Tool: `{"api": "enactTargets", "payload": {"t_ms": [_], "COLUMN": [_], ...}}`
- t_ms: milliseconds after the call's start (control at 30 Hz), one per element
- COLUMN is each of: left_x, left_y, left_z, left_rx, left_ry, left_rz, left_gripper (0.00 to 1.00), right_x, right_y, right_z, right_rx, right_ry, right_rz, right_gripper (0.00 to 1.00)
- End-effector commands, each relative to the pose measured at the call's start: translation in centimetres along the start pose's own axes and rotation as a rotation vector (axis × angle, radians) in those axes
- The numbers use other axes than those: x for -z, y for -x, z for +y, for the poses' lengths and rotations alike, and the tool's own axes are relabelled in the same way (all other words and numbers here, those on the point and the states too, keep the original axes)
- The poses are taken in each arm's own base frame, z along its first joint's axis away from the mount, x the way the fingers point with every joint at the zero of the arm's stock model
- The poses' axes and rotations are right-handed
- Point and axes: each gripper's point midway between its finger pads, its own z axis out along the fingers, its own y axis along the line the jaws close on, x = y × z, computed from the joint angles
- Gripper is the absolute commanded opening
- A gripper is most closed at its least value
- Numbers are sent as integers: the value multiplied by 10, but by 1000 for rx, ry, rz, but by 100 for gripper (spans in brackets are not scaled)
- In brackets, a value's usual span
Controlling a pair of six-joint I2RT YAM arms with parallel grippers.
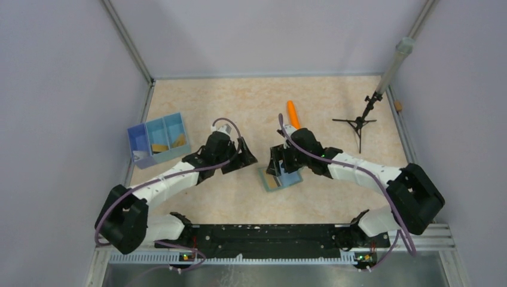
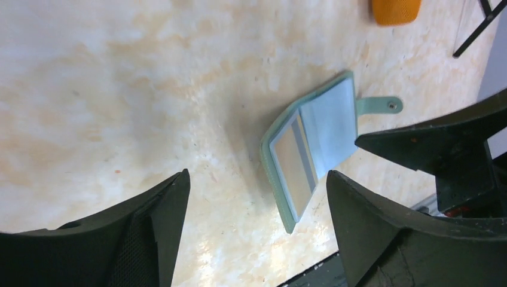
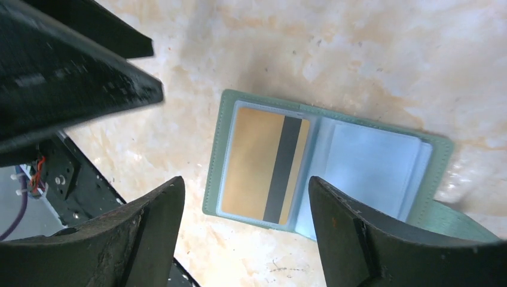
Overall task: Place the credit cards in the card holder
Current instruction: Pick up the credit card from the storage box.
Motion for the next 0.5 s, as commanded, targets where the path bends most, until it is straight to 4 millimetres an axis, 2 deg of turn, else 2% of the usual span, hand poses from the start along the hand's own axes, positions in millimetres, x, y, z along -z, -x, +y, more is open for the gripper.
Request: {"api": "enactTargets", "payload": {"t_ms": [0, 100, 200, 333, 467], "left_x": [40, 67, 89, 101, 105], "left_y": [39, 79, 113, 151, 175], "left_z": [12, 34, 61, 88, 121], "left_rx": [-113, -130, -70, -49, -50], "left_ry": [148, 285, 359, 441, 590], "left_rz": [-81, -157, -196, -234, -210], "left_gripper": [89, 93, 94, 95, 93], "right_x": [26, 33, 37, 39, 38], "right_y": [36, 43, 46, 47, 45], "right_z": [2, -3, -7, -7, -5], "right_rx": [52, 58, 53, 50, 48], "right_ry": [-30, -41, -32, -5, 22], "right_rz": [-127, -162, -186, -205, -209], "right_gripper": [75, 75, 76, 76, 76]}}
